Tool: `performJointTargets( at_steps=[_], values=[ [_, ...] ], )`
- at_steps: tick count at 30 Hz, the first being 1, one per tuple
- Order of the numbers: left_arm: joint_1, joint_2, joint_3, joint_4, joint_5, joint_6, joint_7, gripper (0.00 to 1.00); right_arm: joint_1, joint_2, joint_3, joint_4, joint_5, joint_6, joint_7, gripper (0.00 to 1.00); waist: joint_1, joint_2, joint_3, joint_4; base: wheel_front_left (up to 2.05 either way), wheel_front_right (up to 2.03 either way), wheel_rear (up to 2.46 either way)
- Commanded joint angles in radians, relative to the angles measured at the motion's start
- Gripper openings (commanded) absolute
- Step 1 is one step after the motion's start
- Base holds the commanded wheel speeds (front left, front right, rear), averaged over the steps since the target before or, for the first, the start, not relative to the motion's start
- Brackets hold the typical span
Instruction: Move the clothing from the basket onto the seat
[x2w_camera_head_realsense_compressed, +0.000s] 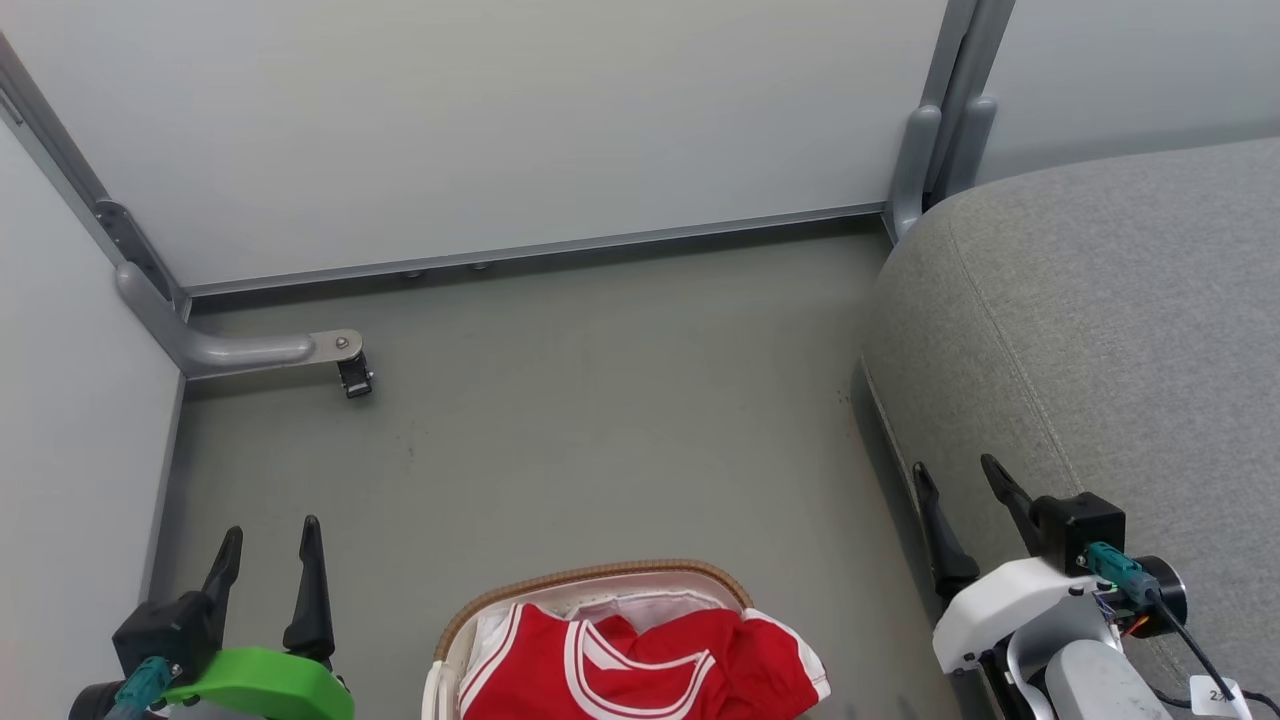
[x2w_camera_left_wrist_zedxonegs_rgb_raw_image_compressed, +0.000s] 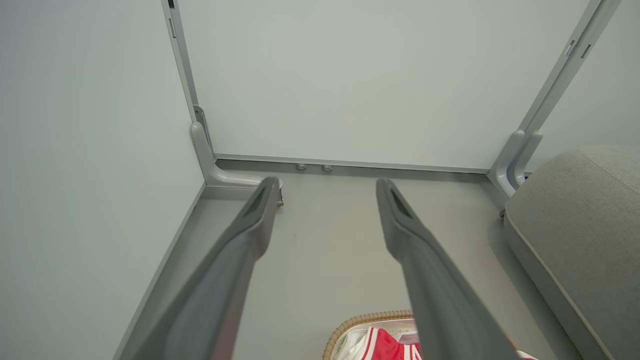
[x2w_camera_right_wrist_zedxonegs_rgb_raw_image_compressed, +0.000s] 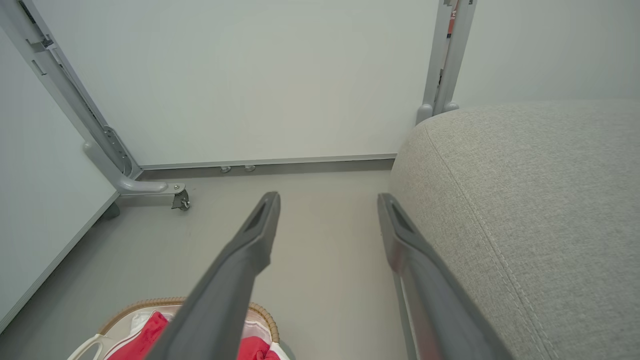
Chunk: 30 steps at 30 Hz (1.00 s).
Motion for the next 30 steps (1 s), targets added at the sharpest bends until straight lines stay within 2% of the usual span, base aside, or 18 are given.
performJointTargets(
  at_steps=[1, 6, 10, 21, 30],
  values=[
    [0.012, 0.003, 0.005, 0.000, 0.021, 0.000, -0.010, 1.00, -0.006, -0.005, 0.006, 0.003, -0.026, 0.000, -0.009, 1.00, 0.0000, 0.0000, 0.001, 0.000, 0.00, 0.00, 0.00],
    [0.014, 0.000, -0.018, 0.008, 0.046, 0.000, -0.020, 1.00, -0.018, -0.005, 0.011, 0.004, -0.065, 0.000, -0.018, 1.00, 0.0000, 0.0000, 0.018, 0.002, 0.00, 0.00, 0.00],
    [-0.033, 0.003, -0.068, 0.016, 0.047, 0.000, -0.027, 1.00, -0.039, -0.005, 0.013, -0.010, -0.104, 0.000, -0.026, 1.00, 0.0000, 0.0000, 0.081, 0.004, 0.00, 0.00, 0.00],
    [-0.204, 0.026, -0.307, 0.094, 0.031, 0.000, -0.047, 1.00, -0.166, -0.006, 0.034, -0.060, -0.211, 0.000, -0.045, 1.00, 0.0000, 0.0000, 0.354, -0.025, 0.00, 0.00, 0.00],
    [-0.372, 0.064, -0.495, 0.261, 0.003, 0.000, -0.046, 1.00, -0.243, -0.005, 0.048, -0.101, -0.244, 0.000, -0.046, 1.00, 0.0000, 0.0000, 0.535, -0.048, 0.00, 0.00, 0.00]
  ],
)
